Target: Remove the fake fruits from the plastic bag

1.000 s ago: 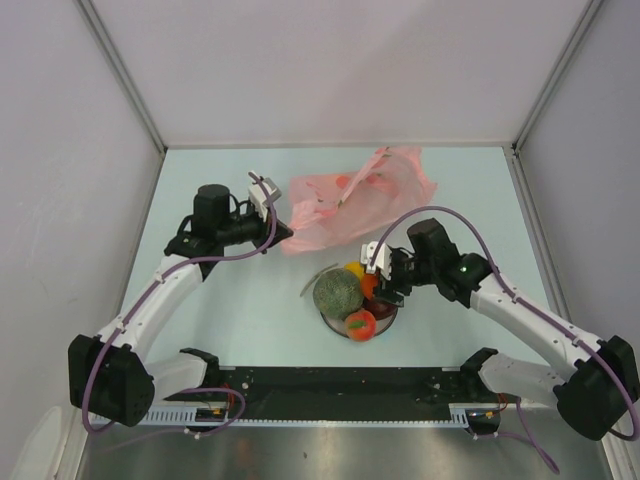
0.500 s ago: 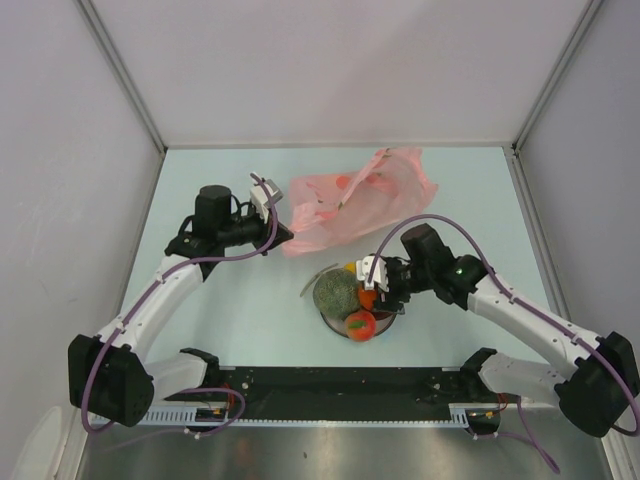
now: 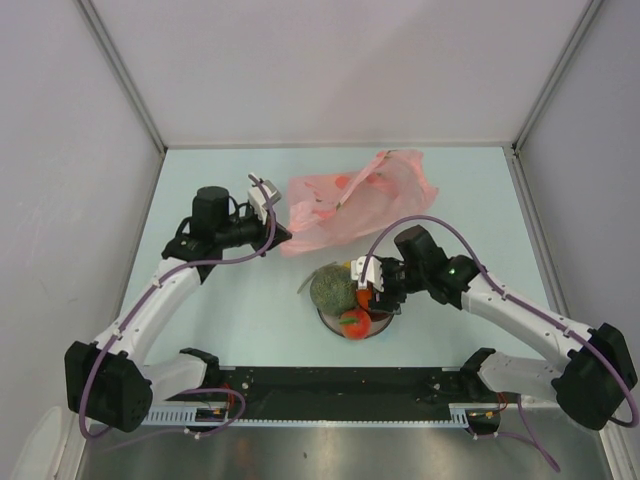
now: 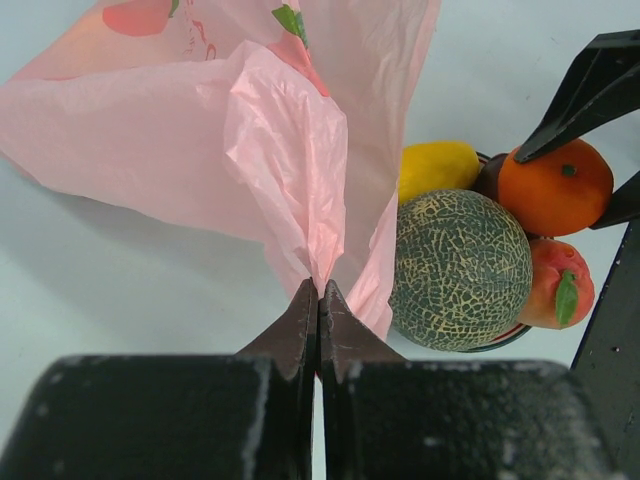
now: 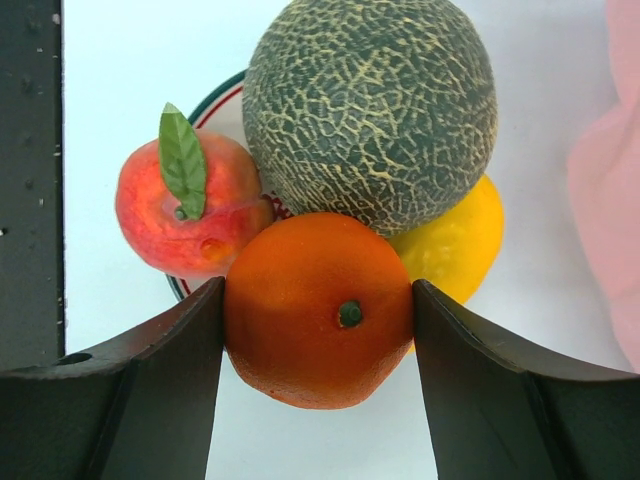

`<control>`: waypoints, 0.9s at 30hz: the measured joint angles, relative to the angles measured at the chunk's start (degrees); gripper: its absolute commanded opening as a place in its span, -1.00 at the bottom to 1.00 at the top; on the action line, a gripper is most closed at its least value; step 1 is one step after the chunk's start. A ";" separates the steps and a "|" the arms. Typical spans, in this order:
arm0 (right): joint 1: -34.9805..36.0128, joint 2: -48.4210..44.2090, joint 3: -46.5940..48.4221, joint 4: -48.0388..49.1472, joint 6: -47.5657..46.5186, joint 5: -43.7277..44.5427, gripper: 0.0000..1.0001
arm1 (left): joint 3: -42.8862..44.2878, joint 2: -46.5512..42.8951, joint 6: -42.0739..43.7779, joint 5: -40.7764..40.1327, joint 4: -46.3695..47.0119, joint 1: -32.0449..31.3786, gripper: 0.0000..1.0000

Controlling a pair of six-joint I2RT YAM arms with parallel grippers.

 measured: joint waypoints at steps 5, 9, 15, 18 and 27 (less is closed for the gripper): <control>-2.27 -1.07 -0.31 2.25 3.17 1.49 -0.80 | -0.02 -0.22 0.11 -0.02 -0.66 0.00 -0.99; -7.76 -2.51 -0.33 3.78 7.02 2.60 -0.81 | -1.38 -2.21 2.01 0.00 -2.45 0.00 -0.99; -14.80 -5.53 -0.44 4.83 15.21 3.32 -0.81 | -7.41 -5.46 6.08 -0.15 -4.94 0.00 -0.99; -15.80 -6.88 -0.46 5.62 18.47 3.50 -0.82 | -9.68 -6.08 8.33 -0.68 -6.71 0.00 -0.99; -13.31 -4.17 2.71 6.75 22.71 3.37 -0.85 | -10.86 -6.93 7.72 -0.74 -7.13 0.33 -0.99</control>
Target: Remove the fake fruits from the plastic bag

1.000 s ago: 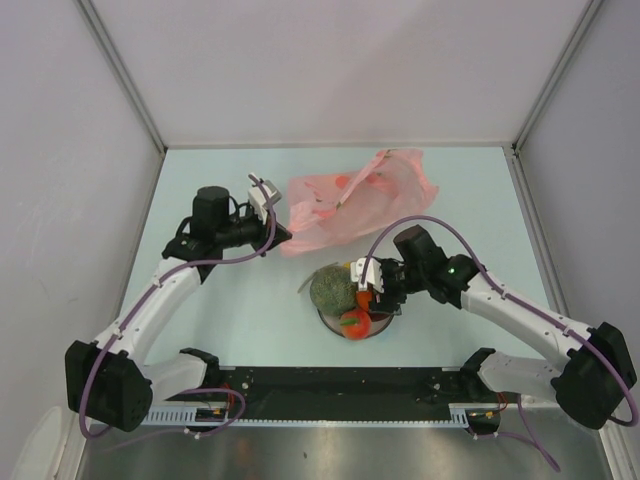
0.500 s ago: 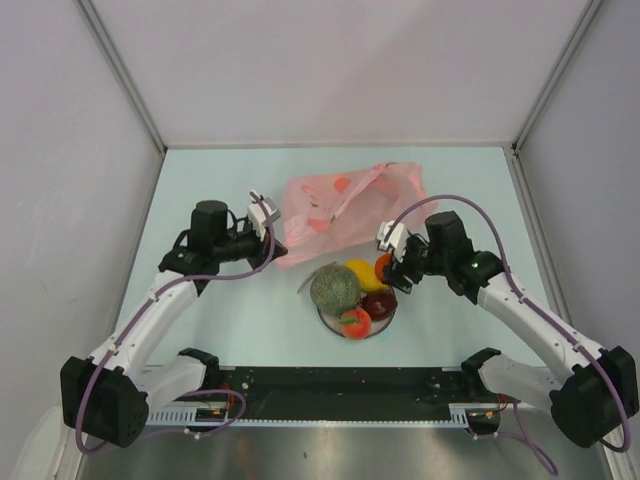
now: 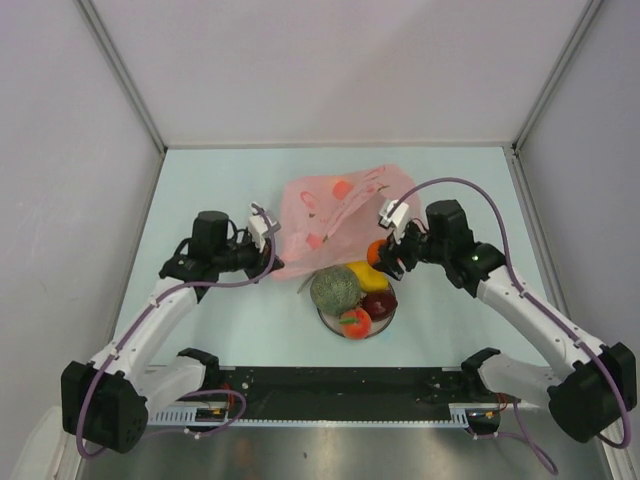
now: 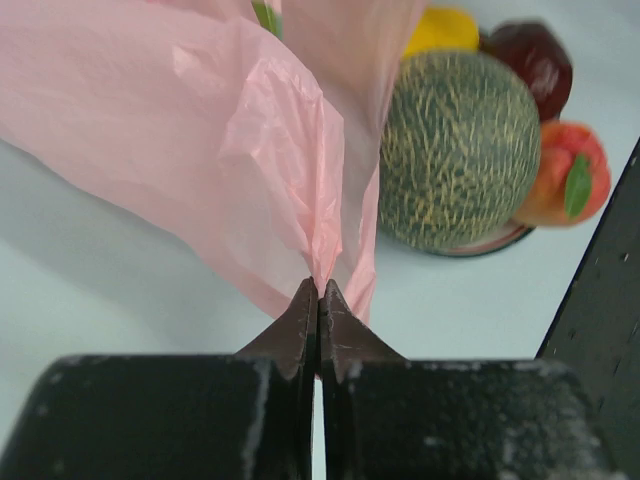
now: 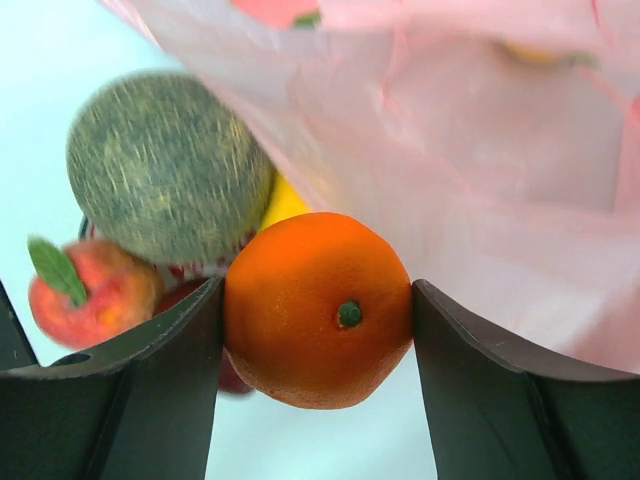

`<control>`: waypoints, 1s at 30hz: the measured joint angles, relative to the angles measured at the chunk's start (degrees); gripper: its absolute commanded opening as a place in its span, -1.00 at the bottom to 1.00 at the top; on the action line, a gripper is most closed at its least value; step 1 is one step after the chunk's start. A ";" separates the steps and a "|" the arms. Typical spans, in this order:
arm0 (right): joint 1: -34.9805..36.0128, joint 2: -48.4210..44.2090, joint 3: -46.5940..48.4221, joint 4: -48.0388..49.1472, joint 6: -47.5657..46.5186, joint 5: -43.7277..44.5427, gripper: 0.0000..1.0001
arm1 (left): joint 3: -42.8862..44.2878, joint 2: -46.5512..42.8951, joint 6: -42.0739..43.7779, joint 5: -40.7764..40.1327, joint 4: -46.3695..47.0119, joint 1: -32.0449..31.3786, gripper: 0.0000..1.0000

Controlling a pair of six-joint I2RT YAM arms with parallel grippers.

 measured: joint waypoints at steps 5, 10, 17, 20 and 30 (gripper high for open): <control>2.58 6.95 4.66 8.09 3.89 0.98 -0.88 | 9.38 1.60 -4.39 0.94 0.94 1.16 -0.99; 2.51 16.02 7.76 19.19 8.59 4.22 -0.90 | 16.50 1.81 -4.94 1.90 1.95 1.40 -0.99; 2.58 25.68 9.53 29.11 12.28 7.56 -0.90 | 17.14 2.32 -4.04 1.84 -0.94 1.40 -0.99; 2.69 28.89 10.32 30.95 11.74 9.70 -0.90 | 17.07 2.38 -3.69 1.77 -1.51 1.40 -0.99; -2.27 44.72 12.68 34.42 8.79 15.61 -0.15 | 14.34 2.40 -3.89 1.75 -0.15 1.40 -0.99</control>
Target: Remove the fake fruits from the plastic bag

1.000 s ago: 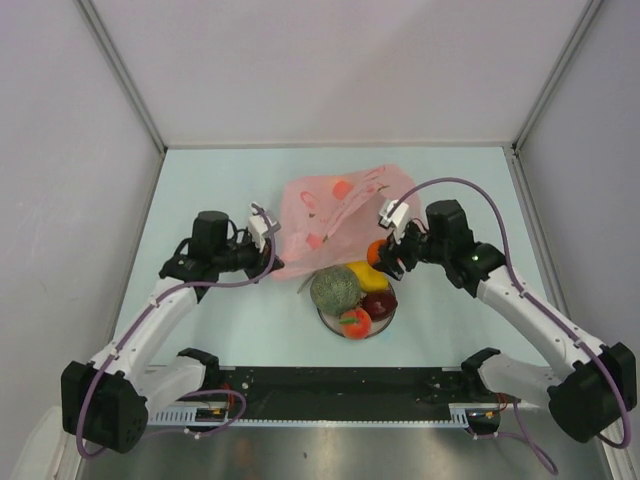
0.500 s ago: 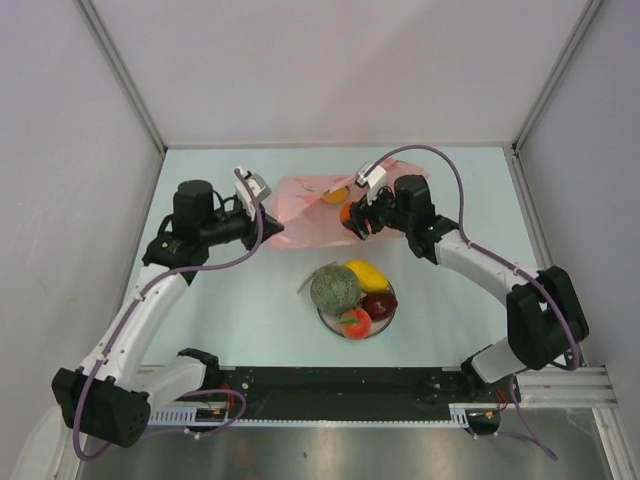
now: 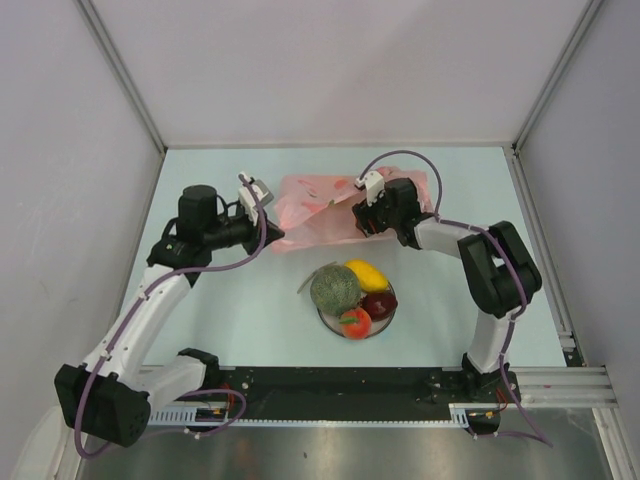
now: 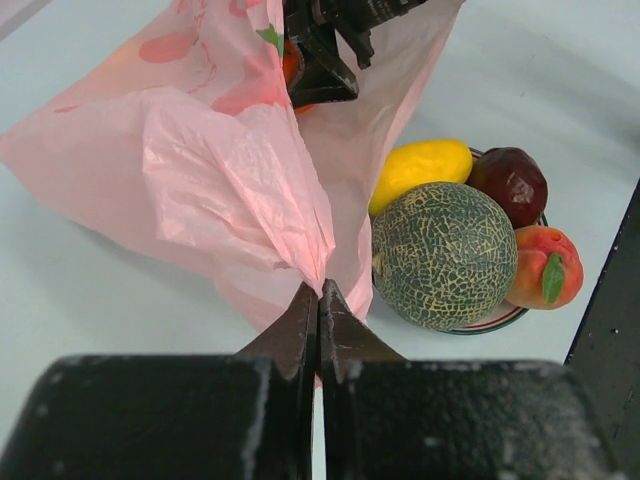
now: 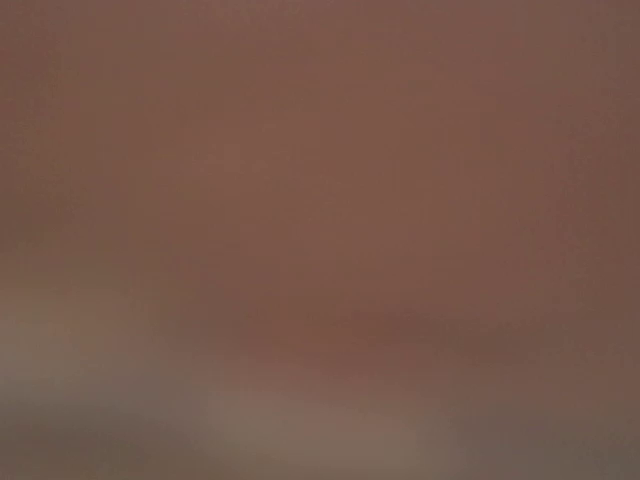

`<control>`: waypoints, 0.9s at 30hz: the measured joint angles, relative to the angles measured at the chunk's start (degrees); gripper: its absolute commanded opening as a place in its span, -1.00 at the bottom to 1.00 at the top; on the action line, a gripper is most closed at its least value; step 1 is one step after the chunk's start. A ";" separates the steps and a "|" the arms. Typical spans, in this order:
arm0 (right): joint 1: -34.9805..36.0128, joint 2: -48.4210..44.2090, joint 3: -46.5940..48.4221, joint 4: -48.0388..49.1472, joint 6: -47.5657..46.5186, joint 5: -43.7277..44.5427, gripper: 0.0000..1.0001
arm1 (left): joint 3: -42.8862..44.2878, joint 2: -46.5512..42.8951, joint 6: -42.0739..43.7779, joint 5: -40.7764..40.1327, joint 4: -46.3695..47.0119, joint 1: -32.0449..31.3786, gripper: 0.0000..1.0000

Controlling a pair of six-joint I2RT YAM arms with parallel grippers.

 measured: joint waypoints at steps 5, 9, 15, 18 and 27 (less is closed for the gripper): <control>-0.02 3.80 3.96 0.09 0.52 -1.36 0.74 | -0.83 0.04 -0.42 0.02 0.83 0.00 -0.99; 0.17 6.16 9.40 1.49 3.48 -2.16 1.00 | -0.90 0.61 -0.46 0.09 1.01 0.00 -0.99; 0.02 16.55 24.96 2.67 10.14 -1.68 0.99 | -0.87 3.61 -0.92 0.57 1.11 0.00 -0.99; -0.07 21.79 31.12 1.64 12.98 -1.07 1.00 | -0.50 5.16 -1.42 0.83 1.18 0.00 -0.99; -0.15 28.92 37.94 -1.60 19.89 -1.90 0.99 | 3.06 7.69 -2.97 1.60 2.01 0.00 -0.99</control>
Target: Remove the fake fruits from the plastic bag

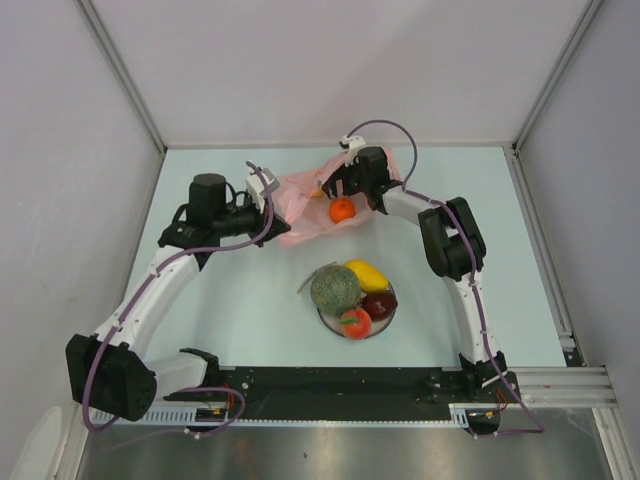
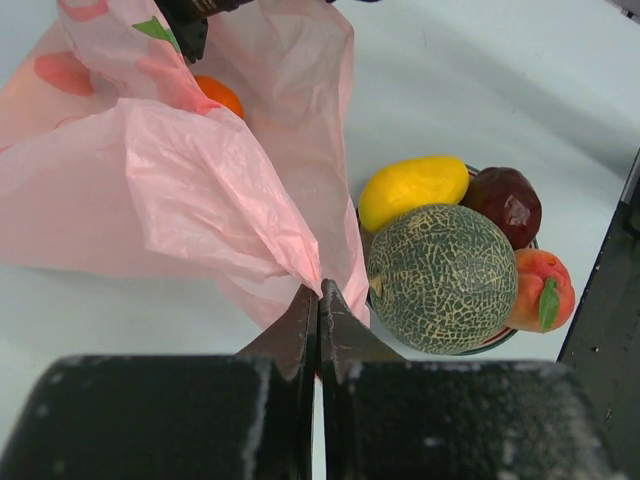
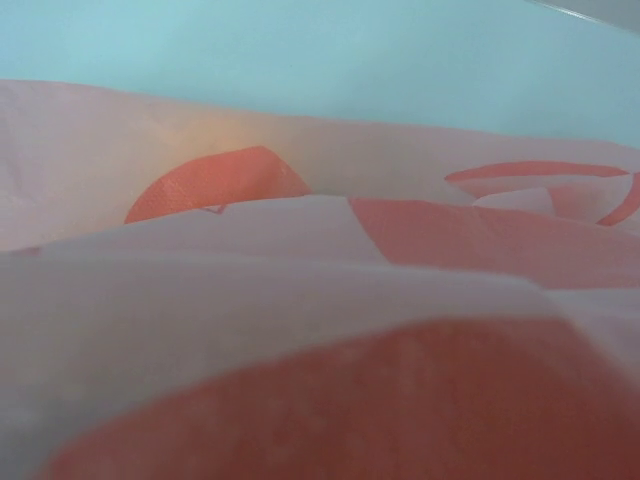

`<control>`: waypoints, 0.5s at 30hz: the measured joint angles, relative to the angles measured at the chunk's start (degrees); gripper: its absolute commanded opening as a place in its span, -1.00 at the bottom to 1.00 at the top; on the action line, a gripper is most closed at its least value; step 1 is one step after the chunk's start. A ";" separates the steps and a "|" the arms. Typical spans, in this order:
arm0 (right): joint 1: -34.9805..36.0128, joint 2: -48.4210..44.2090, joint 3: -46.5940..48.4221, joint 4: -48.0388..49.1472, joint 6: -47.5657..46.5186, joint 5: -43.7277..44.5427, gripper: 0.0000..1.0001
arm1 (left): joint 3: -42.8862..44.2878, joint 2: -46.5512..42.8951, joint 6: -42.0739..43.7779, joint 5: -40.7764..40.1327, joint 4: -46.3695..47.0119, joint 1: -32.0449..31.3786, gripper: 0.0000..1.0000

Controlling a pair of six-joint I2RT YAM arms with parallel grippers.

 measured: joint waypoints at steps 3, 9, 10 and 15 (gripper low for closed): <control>0.00 -0.02 -0.15 0.26 1.55 -0.59 0.99 | 0.90 0.09 -0.94 0.04 0.39 0.00 -0.99; 0.09 0.04 0.26 0.22 4.11 -3.15 0.99 | 4.83 0.66 -2.47 0.46 0.74 0.00 -0.99; 0.35 0.24 0.74 0.24 4.70 -3.34 0.99 | 5.81 0.79 -2.56 0.57 0.79 0.00 -0.99; 1.44 1.40 4.02 1.25 8.26 -3.78 1.00 | 8.28 1.22 -2.60 1.79 1.09 0.00 -0.99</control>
